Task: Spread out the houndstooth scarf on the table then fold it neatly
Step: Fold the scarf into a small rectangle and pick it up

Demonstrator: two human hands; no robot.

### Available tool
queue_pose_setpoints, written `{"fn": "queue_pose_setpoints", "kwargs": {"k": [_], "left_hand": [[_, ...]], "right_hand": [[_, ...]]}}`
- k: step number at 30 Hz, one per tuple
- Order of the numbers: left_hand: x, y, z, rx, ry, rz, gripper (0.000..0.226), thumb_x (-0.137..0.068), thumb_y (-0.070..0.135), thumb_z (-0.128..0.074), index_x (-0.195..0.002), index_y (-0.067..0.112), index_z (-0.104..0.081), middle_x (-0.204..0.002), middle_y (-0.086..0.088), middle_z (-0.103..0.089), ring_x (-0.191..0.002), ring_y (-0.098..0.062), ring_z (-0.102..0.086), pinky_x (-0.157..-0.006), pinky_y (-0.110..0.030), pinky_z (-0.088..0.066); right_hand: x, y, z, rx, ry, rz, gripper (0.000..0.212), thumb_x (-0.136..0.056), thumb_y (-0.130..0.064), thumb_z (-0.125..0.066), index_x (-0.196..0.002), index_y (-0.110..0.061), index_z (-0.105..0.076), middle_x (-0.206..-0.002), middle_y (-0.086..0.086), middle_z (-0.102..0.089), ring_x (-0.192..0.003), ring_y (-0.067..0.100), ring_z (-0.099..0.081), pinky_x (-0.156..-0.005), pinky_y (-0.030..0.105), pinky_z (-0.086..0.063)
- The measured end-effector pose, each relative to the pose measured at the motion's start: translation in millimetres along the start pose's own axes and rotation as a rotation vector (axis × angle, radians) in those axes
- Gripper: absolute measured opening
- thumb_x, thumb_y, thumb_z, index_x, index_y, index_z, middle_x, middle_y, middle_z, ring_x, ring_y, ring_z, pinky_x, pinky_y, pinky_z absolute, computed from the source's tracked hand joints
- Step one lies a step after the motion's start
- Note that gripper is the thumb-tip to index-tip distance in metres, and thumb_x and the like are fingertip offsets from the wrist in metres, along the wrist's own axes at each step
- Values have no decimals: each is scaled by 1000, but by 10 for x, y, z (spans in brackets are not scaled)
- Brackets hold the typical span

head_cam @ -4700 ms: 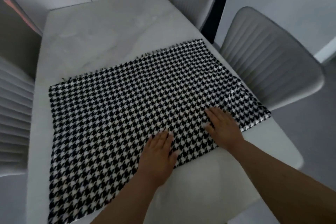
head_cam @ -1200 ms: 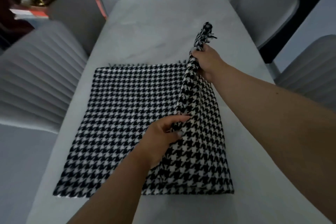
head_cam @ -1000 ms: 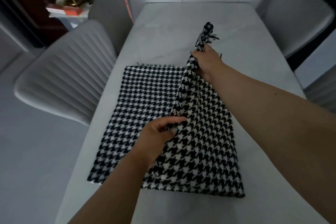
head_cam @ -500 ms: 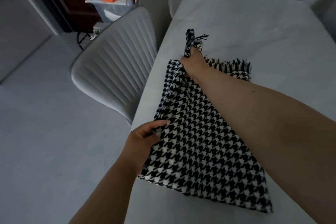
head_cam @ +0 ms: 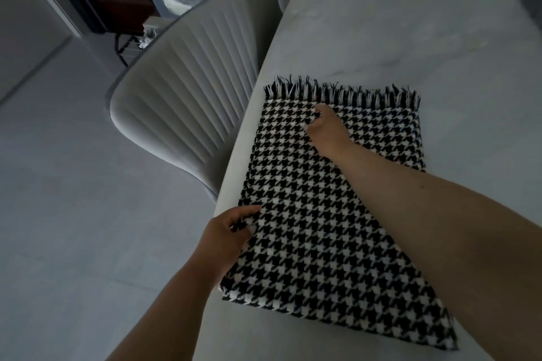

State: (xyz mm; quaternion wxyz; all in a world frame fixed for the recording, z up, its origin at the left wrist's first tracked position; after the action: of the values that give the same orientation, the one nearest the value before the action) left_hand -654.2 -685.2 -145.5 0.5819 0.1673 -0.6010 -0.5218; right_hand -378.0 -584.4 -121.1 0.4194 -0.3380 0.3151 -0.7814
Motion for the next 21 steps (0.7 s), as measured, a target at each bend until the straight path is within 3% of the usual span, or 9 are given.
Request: {"fn": "queue_pose_setpoints", "kwargs": {"k": [2,4,8,11,13,14,16,19,21], "left_hand": [[-43,68,-16,13,-9,-16,37,-90,7,-61,-102,41,-71,-113,5,-69,-94,-11,-68,-86,-29,-55],[-75,172,-58,-4,-26,-55,37,-90,8,-63,-105,41,-71,-118,11,-66,-101,-7,-66,-89,-24,-52],[-58,456,-270,-87,-90,-179,38,-90,6,-63,-113,36,-68,-120,23,-61,-108,5,-59,-85,-8,-47],[17,670,-422,-143,-148,-291,36,-90,8,-64,-113,36,-68,-120,22,-61,-110,9,-56,-96,-10,-43],[62,749,-461,-154,-181,-329,35,-90,10,-64,-115,34,-68,-122,18,-61,-111,8,-55,-98,-11,-42],[77,765,-463,-155,-192,-332,34,-90,11,-64,-116,34,-68,-123,17,-61,-112,8,-55,-99,-13,-41],[98,768,-446,-134,-204,-323,34,-90,12,-64,-117,33,-68,-123,17,-61,-112,4,-57,-103,-21,-43],[127,762,-371,-61,-198,-297,35,-90,10,-64,-116,33,-69,-121,18,-63,-110,-1,-61,-103,-31,-47],[132,734,-332,4,-202,-269,37,-90,8,-64,-117,33,-68,-122,18,-64,-110,-2,-62,-102,-33,-48]], "right_hand": [[30,145,176,70,37,-4,51,-97,-21,-52,-143,-12,-33,-115,14,-61,-92,21,-59,-71,20,-42],[44,203,286,118,53,-14,42,-98,-24,-51,-136,-12,-41,-117,10,-59,-75,9,-56,-60,15,-39],[95,-47,134,131,-17,46,34,-95,-42,-50,-116,-15,-53,-91,-2,-58,-67,6,-52,-53,21,-38],[57,-383,-272,123,-145,88,41,-86,-58,-53,-85,-17,-52,-75,-3,-52,-63,12,-53,-53,25,-36],[31,-539,-559,104,-269,36,71,-75,-67,-59,-117,-10,-54,-113,7,-60,-100,23,-60,-79,30,-49],[35,-582,-648,143,-303,-6,95,-71,-67,-63,-140,-7,-36,-137,10,-48,-124,28,-49,-99,35,-44],[-3,-643,-763,326,-325,-9,114,-73,-58,-69,-151,-5,-4,-154,11,-25,-138,30,-31,-112,36,-31],[-90,-681,-719,529,-252,-7,86,-87,-23,-61,-150,-4,-5,-142,15,-41,-123,28,-48,-94,31,-44],[-163,-703,-560,494,-181,-14,38,-90,-10,-50,-126,0,-46,-123,16,-56,-95,24,-58,-76,30,-48]]}}
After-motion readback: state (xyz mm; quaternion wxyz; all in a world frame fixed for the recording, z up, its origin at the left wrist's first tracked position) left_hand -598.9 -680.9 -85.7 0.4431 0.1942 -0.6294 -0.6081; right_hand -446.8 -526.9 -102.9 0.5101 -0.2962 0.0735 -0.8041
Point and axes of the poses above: each hand's wrist, its own x-axis away from the middle knuckle, its own z-axis out of the back of the hand, y = z × x, the point moved 10 cm from there along -x, towards the middle knuckle
